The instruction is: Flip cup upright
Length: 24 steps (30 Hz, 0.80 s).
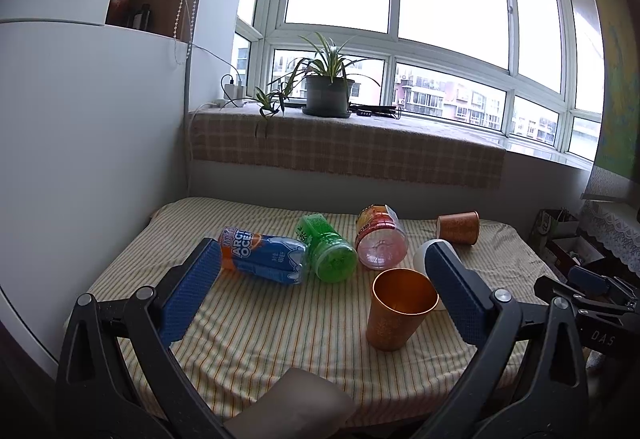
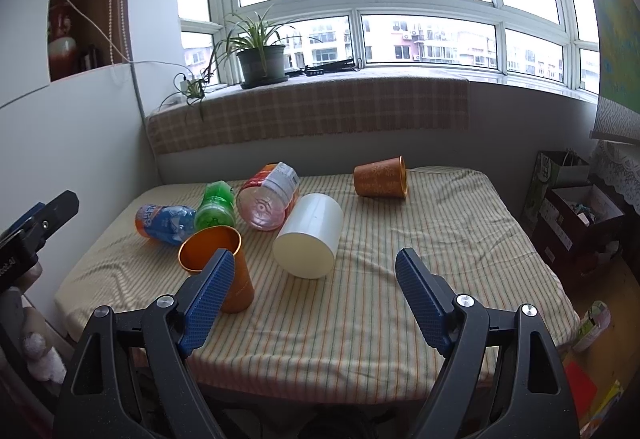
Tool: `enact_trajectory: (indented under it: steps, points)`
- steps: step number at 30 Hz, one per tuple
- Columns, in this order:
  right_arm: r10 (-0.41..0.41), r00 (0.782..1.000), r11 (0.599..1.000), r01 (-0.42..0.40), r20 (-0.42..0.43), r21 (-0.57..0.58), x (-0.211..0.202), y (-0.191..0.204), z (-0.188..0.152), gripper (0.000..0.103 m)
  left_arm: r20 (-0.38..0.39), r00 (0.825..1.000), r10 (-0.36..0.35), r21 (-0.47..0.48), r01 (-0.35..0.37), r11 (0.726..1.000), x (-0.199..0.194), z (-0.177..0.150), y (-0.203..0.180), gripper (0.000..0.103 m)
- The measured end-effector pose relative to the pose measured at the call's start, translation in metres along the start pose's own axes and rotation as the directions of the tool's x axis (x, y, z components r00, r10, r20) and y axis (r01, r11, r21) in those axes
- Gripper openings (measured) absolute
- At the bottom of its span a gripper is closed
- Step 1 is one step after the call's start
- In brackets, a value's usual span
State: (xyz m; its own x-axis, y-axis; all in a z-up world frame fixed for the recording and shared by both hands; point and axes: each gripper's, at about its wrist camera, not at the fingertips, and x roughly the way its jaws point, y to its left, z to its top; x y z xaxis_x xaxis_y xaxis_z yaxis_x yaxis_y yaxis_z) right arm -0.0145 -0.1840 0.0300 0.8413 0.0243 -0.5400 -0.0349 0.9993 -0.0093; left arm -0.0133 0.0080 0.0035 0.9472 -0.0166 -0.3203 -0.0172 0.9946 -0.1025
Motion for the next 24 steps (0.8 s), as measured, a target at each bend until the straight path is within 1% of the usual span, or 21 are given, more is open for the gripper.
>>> enact_trajectory:
  steps: [4, 11, 24]
  points:
    - [0.006, 1.0, 1.0, -0.005, -0.012, 0.018, 0.0023, -0.0028, -0.0008, 0.083, 0.003, 1.0, 0.003, 0.002, -0.003, 1.0, 0.0007, -0.0009, 0.0001, 0.103]
    - [0.01, 1.0, 1.0, -0.01, -0.017, 0.013, 0.0032, -0.002, -0.001, 0.083, 0.002, 1.0, 0.006, 0.005, -0.006, 1.0, 0.0014, -0.0013, 0.0003, 0.103]
    - [0.014, 0.999, 1.0, -0.014, -0.031, 0.022, 0.0076, -0.003, -0.0025, 0.083, 0.006, 0.999, 0.032, 0.008, -0.032, 0.999, 0.0028, -0.0005, 0.0054, 0.103]
